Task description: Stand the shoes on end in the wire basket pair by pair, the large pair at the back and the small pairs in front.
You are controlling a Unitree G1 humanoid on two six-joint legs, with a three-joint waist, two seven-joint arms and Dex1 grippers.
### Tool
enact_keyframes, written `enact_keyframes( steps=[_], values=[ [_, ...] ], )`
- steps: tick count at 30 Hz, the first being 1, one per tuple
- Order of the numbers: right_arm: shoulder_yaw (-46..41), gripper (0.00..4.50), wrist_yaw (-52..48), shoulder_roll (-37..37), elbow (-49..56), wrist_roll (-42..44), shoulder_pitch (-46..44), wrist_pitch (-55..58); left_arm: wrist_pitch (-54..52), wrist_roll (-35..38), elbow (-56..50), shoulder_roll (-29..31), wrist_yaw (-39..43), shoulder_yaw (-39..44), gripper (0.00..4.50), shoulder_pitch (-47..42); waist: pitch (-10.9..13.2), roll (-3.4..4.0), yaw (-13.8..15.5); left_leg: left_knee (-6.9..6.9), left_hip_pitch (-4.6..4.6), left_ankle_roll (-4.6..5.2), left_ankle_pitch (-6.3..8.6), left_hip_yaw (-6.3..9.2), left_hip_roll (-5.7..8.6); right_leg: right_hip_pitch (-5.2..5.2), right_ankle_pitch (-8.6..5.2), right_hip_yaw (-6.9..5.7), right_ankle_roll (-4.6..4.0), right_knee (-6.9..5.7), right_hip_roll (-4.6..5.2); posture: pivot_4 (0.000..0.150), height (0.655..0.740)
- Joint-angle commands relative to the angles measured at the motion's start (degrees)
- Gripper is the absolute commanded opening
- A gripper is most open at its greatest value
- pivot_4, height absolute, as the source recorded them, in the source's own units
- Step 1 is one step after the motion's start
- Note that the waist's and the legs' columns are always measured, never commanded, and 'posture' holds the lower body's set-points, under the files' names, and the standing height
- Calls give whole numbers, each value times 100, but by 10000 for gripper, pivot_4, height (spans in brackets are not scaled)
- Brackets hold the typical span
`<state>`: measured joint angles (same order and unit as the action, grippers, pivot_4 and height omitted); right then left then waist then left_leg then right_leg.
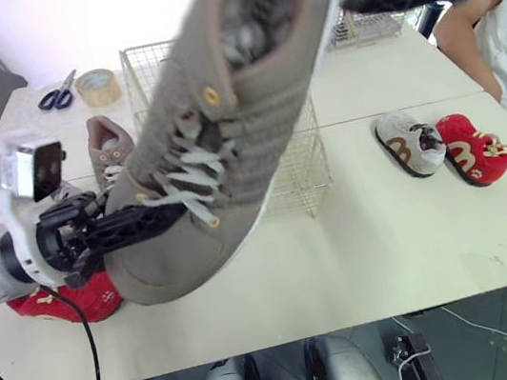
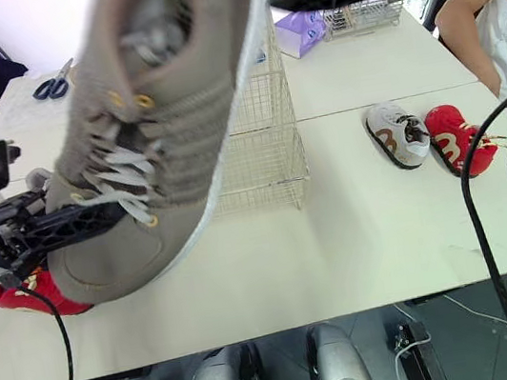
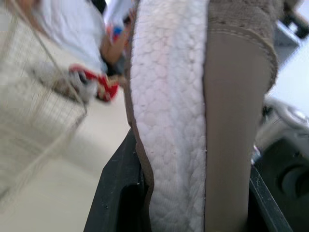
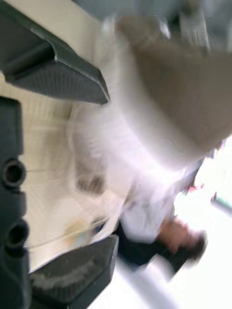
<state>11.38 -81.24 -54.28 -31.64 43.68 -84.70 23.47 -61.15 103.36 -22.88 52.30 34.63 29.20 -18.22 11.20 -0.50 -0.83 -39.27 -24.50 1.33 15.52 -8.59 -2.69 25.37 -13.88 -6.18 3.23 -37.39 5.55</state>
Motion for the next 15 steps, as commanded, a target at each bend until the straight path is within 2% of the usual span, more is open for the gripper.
enact_keyframes(
  steps=[1,4,8,11,15],
  values=[
    [-1246,44655,754,116,341,976,533,1600,858,102,-167,-388,-495,323,9531,-71,-1,-1,23,0,3,-2,-1,5,0,-6,0,-5,0,0,-1,1500,7400],
    [-1964,44655,1428,611,886,1750,1154,2618,1196,-71,-166,-666,-645,104,9531,-350,-2,-1,16,-1,9,-4,-3,13,0,-20,2,-14,-2,0,-4,1500,7400],
    [-2428,44655,2257,1419,1774,2484,1858,3399,1471,-387,21,-1002,-652,-272,9531,-875,-3,-1,19,-1,9,-5,-6,14,-1,-19,2,-17,-1,-5,-18,1500,7400],
    [-2627,44655,2770,1940,2127,2970,2032,3780,1515,-633,263,-1106,-467,-462,9531,-1188,-3,-1,23,0,7,-6,-7,15,-2,-18,2,-18,0,-5,-32,1500,7400],
    [-2675,44655,3121,2315,2413,3125,2147,3946,1470,-954,621,-1121,-129,-613,9531,-1526,-4,-2,35,-1,6,-5,-7,16,-2,-20,4,-18,3,0,-39,1500,7400]
  ],
)
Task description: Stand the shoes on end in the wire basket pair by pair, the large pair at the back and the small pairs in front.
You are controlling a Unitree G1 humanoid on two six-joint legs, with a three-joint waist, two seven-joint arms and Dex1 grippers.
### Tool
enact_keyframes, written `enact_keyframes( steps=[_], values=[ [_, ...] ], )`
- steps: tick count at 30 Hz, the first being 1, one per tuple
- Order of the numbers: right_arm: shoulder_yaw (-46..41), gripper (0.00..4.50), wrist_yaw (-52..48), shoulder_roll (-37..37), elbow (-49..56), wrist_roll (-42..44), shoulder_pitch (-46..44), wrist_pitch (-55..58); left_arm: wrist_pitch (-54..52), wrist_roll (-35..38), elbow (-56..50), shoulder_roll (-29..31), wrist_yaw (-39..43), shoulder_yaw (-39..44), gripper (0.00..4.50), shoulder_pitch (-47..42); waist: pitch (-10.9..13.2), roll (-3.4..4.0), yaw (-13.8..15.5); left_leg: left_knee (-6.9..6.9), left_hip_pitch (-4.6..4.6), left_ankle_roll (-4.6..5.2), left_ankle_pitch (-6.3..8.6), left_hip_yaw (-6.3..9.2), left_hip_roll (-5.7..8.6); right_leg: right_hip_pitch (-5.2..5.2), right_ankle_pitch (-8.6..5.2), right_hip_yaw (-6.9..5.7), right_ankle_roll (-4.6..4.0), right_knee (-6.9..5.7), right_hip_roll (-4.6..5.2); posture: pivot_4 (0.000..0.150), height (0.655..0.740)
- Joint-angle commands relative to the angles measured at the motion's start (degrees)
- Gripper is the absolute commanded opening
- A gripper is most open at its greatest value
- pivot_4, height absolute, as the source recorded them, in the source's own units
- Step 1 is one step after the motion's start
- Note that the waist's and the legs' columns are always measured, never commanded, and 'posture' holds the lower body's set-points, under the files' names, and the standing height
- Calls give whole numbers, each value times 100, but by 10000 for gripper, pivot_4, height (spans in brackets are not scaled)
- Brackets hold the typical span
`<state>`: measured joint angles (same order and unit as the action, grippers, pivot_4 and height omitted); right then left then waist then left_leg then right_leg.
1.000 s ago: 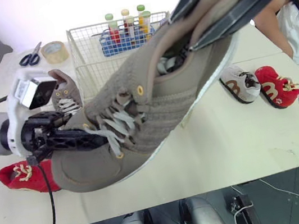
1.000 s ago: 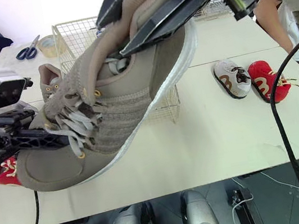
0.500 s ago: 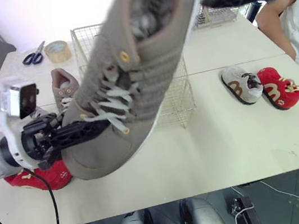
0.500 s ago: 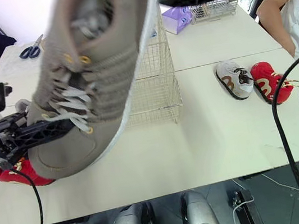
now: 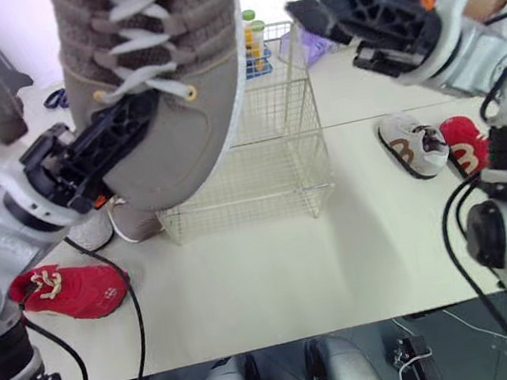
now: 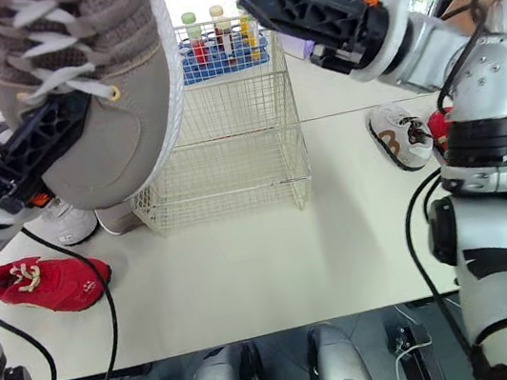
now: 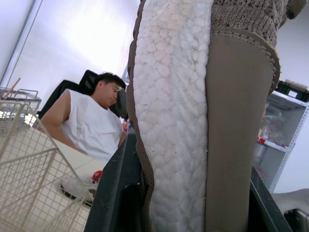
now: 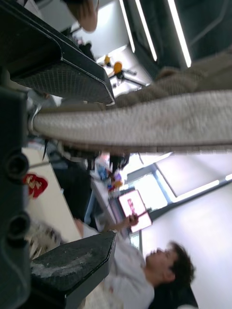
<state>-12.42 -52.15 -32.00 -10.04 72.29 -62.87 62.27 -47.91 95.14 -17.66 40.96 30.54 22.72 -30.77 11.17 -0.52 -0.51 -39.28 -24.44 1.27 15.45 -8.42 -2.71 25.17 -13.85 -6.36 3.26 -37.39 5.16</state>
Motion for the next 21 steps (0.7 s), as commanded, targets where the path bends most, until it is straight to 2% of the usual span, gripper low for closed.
enact_keyframes(
  steps=[1,6,13,21],
  values=[
    [-328,44655,281,142,261,317,-42,82,128,-197,166,8,345,8,9531,-329,-1,-2,3,0,-1,0,0,1,0,-1,0,0,1,2,-1,1500,7400],
    [-288,44655,456,378,420,237,-76,-2,44,-424,367,-27,620,-127,9531,-537,-1,-2,-15,1,-1,0,0,2,0,-3,2,2,3,7,-4,1500,7400],
    [-48,44655,429,616,416,-356,-171,-419,-66,-763,395,-154,863,-385,9531,-581,-1,-2,-19,1,-1,0,0,2,-4,-2,2,3,3,7,-8,1500,7400],
    [-62,44655,388,897,602,-165,-258,-309,-59,-1337,595,-305,1110,-529,9531,-550,-1,-2,-16,2,-1,0,0,3,-4,-2,2,3,3,7,-9,1500,7400]
  ],
)
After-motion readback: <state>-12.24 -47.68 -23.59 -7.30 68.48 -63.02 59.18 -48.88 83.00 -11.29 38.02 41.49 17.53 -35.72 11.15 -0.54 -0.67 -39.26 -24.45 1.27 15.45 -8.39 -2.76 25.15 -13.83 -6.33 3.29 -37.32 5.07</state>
